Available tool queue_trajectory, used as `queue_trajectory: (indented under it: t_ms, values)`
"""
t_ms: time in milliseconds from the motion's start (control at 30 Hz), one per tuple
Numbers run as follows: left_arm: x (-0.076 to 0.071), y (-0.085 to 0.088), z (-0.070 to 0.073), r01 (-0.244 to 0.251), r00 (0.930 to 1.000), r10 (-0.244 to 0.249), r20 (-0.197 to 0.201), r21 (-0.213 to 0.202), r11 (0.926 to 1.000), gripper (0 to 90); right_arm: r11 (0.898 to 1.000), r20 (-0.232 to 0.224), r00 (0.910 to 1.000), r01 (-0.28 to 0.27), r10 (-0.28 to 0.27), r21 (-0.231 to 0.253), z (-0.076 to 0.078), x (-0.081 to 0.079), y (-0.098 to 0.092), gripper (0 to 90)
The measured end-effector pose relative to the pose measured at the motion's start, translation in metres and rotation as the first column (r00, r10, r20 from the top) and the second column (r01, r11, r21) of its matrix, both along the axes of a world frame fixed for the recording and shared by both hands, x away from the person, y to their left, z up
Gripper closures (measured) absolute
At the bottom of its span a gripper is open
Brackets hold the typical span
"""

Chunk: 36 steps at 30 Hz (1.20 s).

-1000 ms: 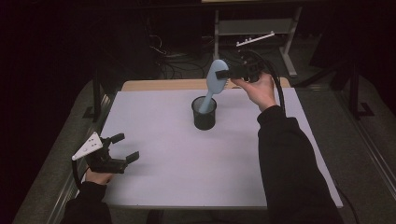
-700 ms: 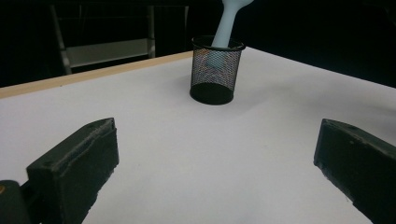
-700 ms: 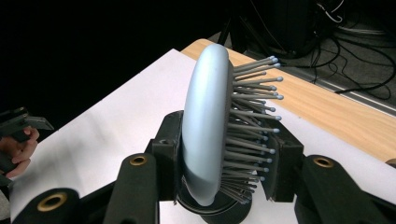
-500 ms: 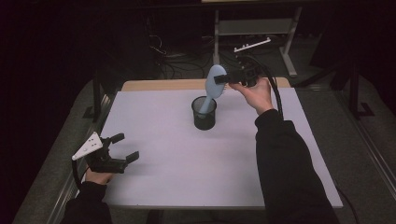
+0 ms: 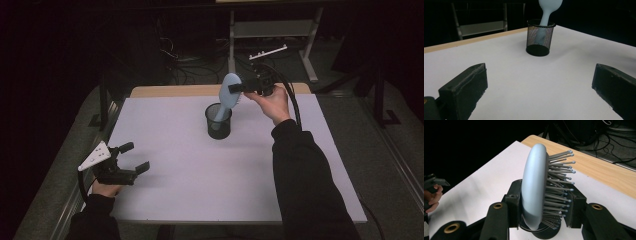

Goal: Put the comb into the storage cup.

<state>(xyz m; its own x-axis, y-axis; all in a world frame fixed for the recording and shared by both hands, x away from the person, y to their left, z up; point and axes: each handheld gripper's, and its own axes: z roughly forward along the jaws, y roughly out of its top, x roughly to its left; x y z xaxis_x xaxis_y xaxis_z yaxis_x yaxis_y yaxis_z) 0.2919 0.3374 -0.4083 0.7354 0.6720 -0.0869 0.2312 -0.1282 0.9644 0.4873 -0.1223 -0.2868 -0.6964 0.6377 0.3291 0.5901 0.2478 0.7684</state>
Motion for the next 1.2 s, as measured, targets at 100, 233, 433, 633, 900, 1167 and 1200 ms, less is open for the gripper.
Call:
queue_trajectory:
  t_ms: [100, 233, 433, 633, 900, 1167, 1200]
  values:
    - [0.0, 0.0, 0.0, 0.0, 1.0, 0.0, 0.0, 0.0, 1.0, 0.0, 1.0, -0.006, 1.0, 0.0, 0.0, 0.004, -0.004, 0.001, 0.0, 55.1]
    - [0.0, 0.0, 0.0, -0.002, 1.0, 0.002, 0.002, 0.003, 1.0, 0.0, 1.0, -0.015, 0.9999, 0.002, -0.002, 0.011, -0.011, 0.002, 0.002, 55.1]
    - [0.0, 0.001, 0.0, -0.004, 1.0, 0.004, 0.002, 0.0, 1.0, 0.0, 1.0, -0.034, 0.9994, 0.001, 0.0, 0.026, -0.018, 0.003, 0.003, 54.8]
    - [0.0, 0.001, 0.0, -0.004, 1.0, 0.004, 0.003, -0.001, 1.0, 0.0, 0.998, -0.052, 0.9981, 0.036, -0.033, 0.052, -0.024, 0.004, -0.002, 53.9]
    - [0.0, 0.001, 0.0, -0.005, 1.0, 0.005, 0.003, 0.001, 1.0, 0.0, 0.996, -0.072, 0.9961, 0.056, -0.051, 0.07, -0.028, 0.005, -0.008, 52.6]
    - [0.0, 0.001, 0.0, -0.003, 1.0, 0.003, 0.001, 0.001, 1.0, 0.0, 0.993, -0.094, 0.9934, 0.075, -0.066, 0.088, -0.033, 0.004, -0.018, 51.4]
    - [0.0, 0.001, 0.0, -0.002, 1.0, 0.002, 0.001, 0.004, 1.0, 0.0, 0.993, -0.095, 0.9932, 0.075, -0.067, 0.089, -0.033, 0.004, -0.019, 51.2]
